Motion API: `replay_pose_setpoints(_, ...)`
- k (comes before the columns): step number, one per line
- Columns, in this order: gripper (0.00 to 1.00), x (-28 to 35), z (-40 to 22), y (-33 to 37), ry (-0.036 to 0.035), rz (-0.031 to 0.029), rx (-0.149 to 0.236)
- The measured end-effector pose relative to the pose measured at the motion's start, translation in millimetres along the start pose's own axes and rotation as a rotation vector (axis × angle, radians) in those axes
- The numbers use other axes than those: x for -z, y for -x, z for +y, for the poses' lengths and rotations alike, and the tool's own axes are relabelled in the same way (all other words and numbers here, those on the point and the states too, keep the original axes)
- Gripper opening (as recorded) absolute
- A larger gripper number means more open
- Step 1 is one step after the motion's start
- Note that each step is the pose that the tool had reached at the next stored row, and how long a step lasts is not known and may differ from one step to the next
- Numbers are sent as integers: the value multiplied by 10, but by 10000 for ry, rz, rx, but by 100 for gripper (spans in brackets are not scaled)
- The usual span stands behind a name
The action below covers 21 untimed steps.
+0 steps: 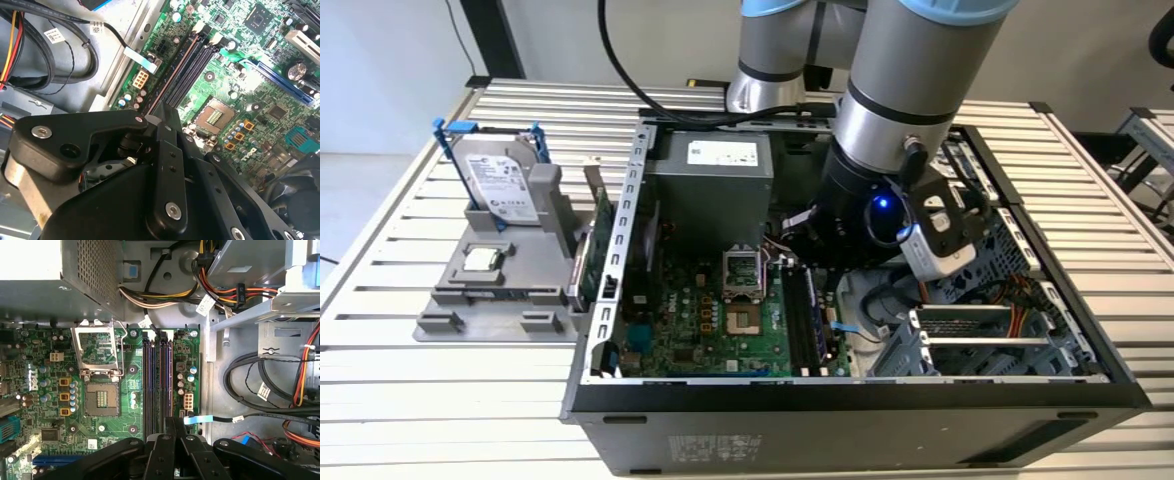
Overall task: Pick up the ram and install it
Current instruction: 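Insert the ram into the slot, then press down the ram until it locks into place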
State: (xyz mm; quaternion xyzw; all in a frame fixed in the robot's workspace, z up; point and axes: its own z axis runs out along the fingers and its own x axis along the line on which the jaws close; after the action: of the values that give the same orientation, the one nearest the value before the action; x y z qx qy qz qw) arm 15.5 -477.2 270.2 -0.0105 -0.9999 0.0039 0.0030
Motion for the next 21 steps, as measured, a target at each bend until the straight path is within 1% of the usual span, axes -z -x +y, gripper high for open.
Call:
replay_pose_setpoints(3, 0, 0, 0, 0, -1, -1, 120)
replay_pose_setpoints(8, 0, 0, 0, 0, -3, -4, 442)
replay_pose_setpoints(21, 0, 0, 0, 0, -9, -12, 1474)
